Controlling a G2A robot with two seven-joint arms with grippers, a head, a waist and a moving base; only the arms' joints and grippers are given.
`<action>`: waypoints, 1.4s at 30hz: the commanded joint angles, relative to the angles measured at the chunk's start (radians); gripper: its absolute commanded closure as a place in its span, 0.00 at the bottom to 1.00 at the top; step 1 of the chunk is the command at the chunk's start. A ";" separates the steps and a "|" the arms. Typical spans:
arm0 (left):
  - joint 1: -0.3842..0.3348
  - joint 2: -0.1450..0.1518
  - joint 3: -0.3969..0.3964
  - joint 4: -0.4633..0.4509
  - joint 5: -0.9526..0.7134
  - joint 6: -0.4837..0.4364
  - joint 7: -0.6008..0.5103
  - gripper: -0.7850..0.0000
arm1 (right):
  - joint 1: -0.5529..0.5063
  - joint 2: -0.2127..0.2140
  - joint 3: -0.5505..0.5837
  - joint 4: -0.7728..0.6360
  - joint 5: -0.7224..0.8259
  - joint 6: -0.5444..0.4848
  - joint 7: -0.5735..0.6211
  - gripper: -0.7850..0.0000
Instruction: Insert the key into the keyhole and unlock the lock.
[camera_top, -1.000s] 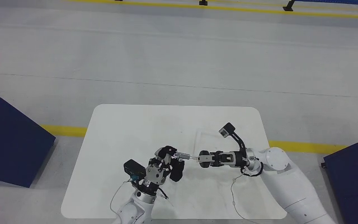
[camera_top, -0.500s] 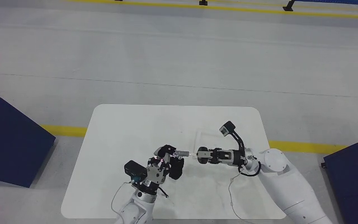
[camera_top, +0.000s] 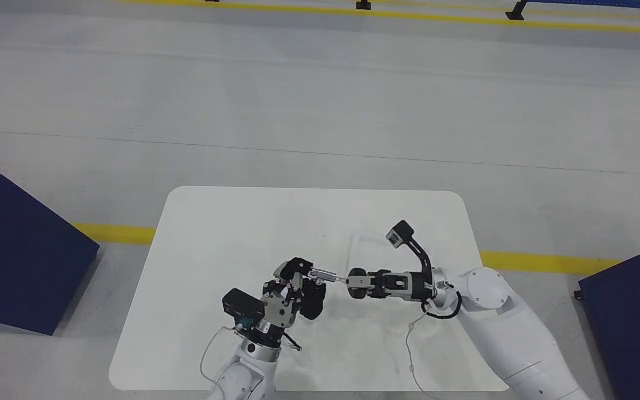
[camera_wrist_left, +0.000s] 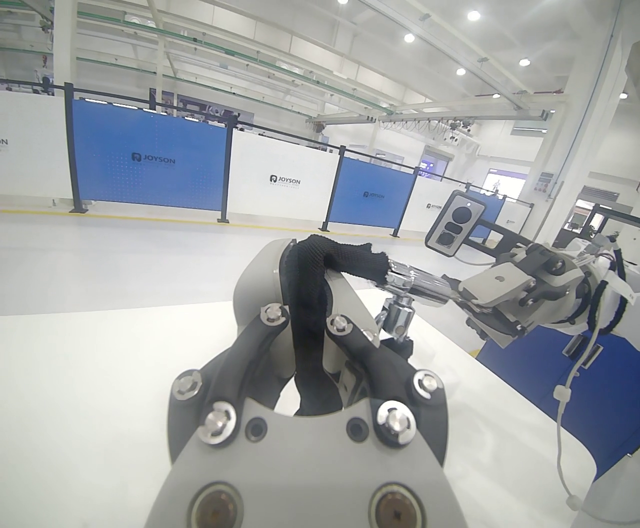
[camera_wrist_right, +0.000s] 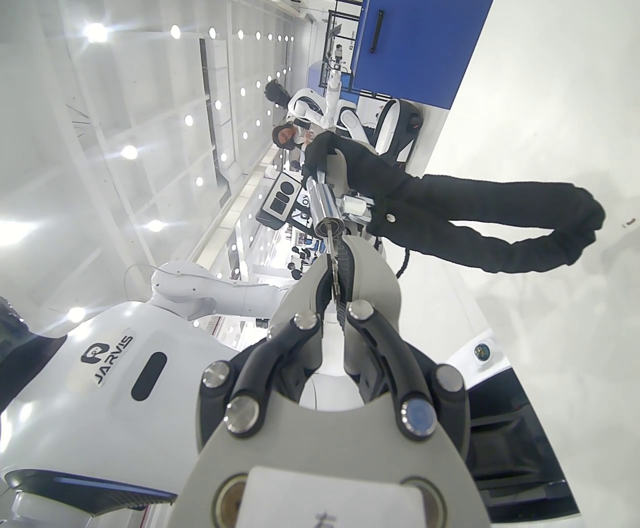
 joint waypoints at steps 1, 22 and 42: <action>0.000 0.000 0.000 0.001 0.007 0.007 0.002 1.00 | 0.000 -0.001 -0.001 -0.001 -0.003 0.000 -0.003 1.00; -0.007 -0.009 0.004 0.016 0.014 0.055 -0.033 1.00 | -0.002 -0.010 0.008 0.002 0.005 0.011 0.005 1.00; -0.002 -0.014 0.013 0.011 0.034 0.067 -0.064 1.00 | -0.016 -0.015 0.014 -0.008 -0.044 0.026 -0.025 1.00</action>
